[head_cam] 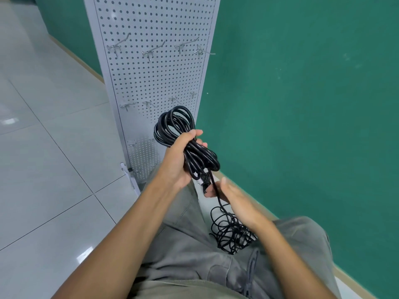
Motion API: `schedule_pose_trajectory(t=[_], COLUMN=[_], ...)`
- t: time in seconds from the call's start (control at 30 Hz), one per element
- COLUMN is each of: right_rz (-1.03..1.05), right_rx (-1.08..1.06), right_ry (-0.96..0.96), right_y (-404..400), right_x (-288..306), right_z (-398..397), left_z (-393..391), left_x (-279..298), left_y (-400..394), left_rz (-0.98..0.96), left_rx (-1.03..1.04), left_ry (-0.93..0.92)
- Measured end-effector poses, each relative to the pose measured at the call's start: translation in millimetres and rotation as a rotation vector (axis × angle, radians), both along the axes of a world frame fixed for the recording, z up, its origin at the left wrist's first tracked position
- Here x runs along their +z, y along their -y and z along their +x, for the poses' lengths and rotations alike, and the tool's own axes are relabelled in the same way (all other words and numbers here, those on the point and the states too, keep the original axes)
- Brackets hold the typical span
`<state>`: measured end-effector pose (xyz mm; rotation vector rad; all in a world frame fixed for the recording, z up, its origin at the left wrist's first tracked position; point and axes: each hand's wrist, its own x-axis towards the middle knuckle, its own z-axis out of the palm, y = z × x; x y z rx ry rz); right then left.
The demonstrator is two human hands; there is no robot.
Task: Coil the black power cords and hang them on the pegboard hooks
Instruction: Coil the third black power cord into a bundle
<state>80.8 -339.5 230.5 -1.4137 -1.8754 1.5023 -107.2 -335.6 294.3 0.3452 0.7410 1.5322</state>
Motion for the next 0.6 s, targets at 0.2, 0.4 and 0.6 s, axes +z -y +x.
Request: schedule_pose_trajectory(t=[0.2, 0.4, 0.6], right_rz=[0.192, 0.342, 0.589], right_rx=[0.018, 0.04, 0.108], right_ry=[0.105, 0.084, 0.088], right_y=[-0.9, 12.0, 14.3], right_x=[-9.0, 27.6, 91.4], right_z=[3.1, 0.1, -17.0], left_z=[-18.6, -18.5, 0.3], left_x=[-6.1, -27.9, -25.1], left_y=[-5.4, -9.4, -2.7], left_rz=[-0.063, -0.278, -0.218], left_rx=[0.263, 0.436, 0.282], left_ry=[-0.028, -0.316, -0.409])
